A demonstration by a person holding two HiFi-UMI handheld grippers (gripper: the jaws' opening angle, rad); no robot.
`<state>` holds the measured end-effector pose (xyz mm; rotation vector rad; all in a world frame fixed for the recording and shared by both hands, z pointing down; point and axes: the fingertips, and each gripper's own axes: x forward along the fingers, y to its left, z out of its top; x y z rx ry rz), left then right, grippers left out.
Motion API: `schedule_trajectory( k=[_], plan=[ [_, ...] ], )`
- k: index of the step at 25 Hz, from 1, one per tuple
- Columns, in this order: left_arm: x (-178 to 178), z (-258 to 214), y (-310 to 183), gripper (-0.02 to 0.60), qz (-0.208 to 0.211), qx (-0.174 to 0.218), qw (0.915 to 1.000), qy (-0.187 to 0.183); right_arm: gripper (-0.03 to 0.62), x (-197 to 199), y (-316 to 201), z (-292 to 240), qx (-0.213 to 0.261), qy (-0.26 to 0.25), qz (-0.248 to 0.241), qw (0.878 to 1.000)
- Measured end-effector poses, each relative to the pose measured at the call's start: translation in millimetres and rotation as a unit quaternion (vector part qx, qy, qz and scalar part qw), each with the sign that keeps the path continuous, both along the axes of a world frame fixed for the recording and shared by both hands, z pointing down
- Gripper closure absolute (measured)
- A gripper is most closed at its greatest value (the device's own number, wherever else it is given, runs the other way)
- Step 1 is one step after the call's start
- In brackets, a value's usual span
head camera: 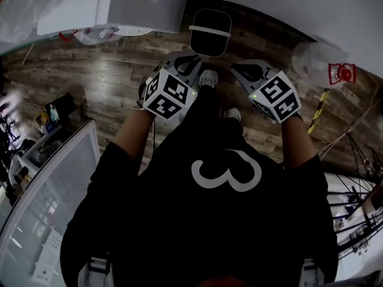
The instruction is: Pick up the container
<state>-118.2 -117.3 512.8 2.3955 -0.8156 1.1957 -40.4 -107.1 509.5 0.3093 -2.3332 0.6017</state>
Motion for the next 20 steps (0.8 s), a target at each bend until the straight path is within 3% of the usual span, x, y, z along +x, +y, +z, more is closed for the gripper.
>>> schedule_trajectory(
  k=[6, 11, 14, 17, 20],
  plan=[
    [-13.9, 58.9, -19.7, 0.554, 0.040, -0.013, 0.9987, -0.029, 0.566, -11.2, -16.4, 59.1, 0.007, 0.051, -0.048, 0.998],
    [-28.7, 99.9, -29.4, 0.488, 0.054, -0.033, 0.9974, -0.035, 0.563, -15.9, -26.8, 101.2, 0.017, 0.093, -0.083, 0.992],
    [-36.2, 125.0, -40.2, 0.466, 0.055, -0.038, 0.9971, -0.036, 0.513, -16.5, -34.2, 127.9, 0.011, 0.115, -0.096, 0.989],
    [-41.7, 155.0, -49.8, 0.443, 0.082, -0.042, 0.9943, -0.053, 0.491, -18.7, -45.1, 154.4, 0.004, 0.130, -0.101, 0.986],
    [-41.9, 180.5, -55.3, 0.425, 0.101, -0.052, 0.9914, -0.065, 0.467, -20.0, -58.6, 176.0, 0.023, 0.148, -0.109, 0.983]
  ],
)
